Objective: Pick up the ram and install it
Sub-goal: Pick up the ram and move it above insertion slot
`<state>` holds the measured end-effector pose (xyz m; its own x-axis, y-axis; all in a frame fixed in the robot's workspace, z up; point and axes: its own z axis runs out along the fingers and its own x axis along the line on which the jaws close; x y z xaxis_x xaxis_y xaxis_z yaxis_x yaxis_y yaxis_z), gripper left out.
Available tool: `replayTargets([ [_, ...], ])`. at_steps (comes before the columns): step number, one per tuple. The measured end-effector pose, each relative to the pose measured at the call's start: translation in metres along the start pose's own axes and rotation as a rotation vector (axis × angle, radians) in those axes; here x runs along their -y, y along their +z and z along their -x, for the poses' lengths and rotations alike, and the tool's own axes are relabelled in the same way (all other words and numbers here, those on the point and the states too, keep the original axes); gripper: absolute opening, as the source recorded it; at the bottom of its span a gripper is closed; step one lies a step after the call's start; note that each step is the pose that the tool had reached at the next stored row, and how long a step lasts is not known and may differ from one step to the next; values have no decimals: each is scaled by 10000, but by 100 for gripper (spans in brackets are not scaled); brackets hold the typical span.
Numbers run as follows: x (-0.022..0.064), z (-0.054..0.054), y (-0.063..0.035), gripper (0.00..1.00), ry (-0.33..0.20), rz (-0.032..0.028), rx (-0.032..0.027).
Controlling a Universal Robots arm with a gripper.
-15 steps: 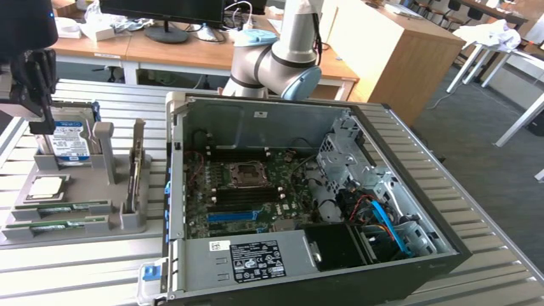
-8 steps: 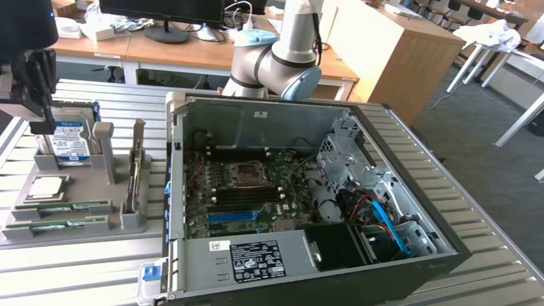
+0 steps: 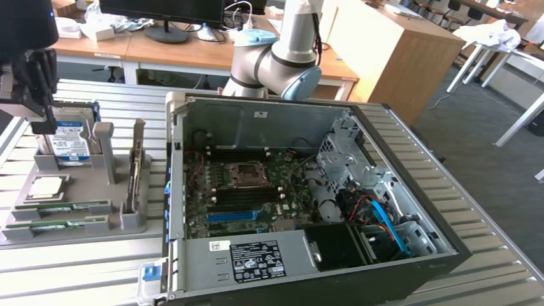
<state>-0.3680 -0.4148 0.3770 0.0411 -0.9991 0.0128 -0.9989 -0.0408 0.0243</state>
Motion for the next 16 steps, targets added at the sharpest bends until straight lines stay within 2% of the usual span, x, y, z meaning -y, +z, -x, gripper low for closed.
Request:
replayTargets([
  [5,-2,1,-1,10,-4,-193,47],
  [16,-2,0,1,10,6,-211,48],
])
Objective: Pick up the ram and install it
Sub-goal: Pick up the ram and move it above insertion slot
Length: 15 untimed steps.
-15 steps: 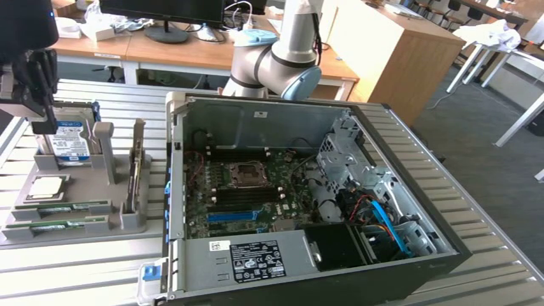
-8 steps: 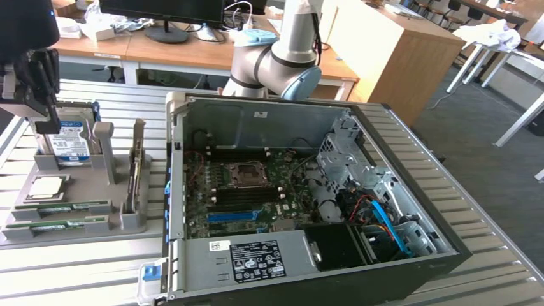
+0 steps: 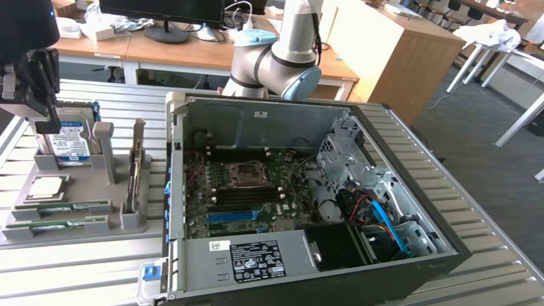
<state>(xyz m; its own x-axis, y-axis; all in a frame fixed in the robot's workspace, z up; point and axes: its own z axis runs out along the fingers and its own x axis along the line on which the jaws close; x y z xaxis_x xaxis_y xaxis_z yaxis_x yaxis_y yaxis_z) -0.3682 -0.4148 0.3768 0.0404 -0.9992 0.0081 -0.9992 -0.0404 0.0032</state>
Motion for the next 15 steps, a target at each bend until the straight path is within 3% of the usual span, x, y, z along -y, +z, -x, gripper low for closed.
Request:
replayTargets([
  [5,0,0,0,11,0,0,0],
  [7,0,0,0,23,0,0,1],
  [10,0,0,0,29,0,0,0],
  [11,0,0,0,36,0,0,0],
  [13,0,0,0,36,0,0,5],
  [15,-2,0,6,36,1,-15,127],
])
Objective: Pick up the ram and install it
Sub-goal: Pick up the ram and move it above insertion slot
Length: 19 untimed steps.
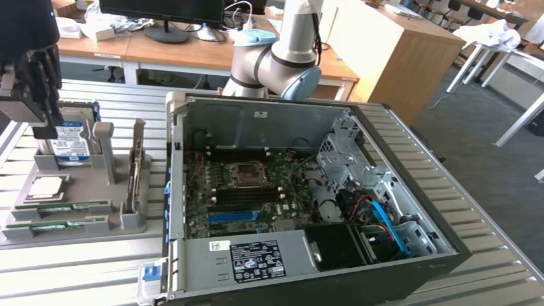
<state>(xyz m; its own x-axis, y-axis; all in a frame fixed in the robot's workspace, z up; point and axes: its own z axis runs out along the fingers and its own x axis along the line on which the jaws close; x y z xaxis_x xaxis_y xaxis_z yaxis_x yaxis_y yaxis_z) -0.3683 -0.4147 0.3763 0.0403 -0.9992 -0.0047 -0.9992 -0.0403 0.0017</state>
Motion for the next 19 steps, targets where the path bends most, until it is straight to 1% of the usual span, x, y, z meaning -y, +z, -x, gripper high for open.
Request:
replayTargets([
  [2,1,0,2,36,-2,-6,89],
  [14,-12,1,4,36,-1,-5,94],
  [19,-13,0,41,36,-2,-6,94],
])
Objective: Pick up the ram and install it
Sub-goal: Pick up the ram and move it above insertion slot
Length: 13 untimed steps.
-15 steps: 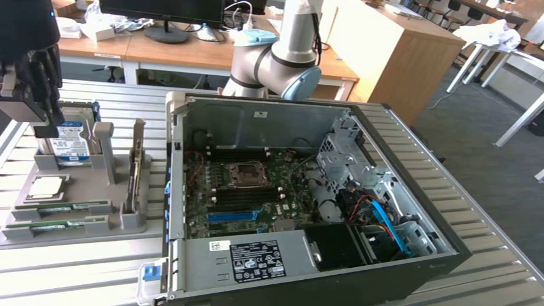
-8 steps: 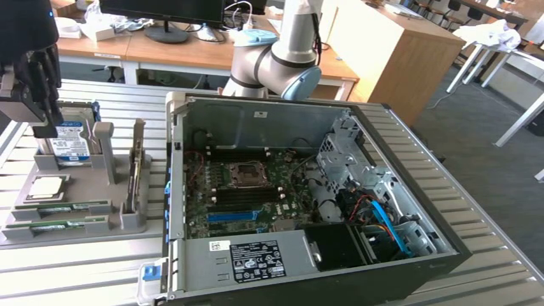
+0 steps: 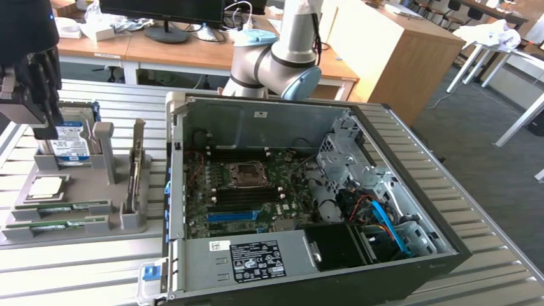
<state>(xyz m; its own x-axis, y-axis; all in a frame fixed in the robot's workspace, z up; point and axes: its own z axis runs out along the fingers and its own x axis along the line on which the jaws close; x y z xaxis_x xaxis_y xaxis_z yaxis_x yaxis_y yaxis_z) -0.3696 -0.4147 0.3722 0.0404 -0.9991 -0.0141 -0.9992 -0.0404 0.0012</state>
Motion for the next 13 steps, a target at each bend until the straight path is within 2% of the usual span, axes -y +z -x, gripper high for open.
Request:
replayTargets([
  [13,0,-2,139,36,0,-1,0],
])
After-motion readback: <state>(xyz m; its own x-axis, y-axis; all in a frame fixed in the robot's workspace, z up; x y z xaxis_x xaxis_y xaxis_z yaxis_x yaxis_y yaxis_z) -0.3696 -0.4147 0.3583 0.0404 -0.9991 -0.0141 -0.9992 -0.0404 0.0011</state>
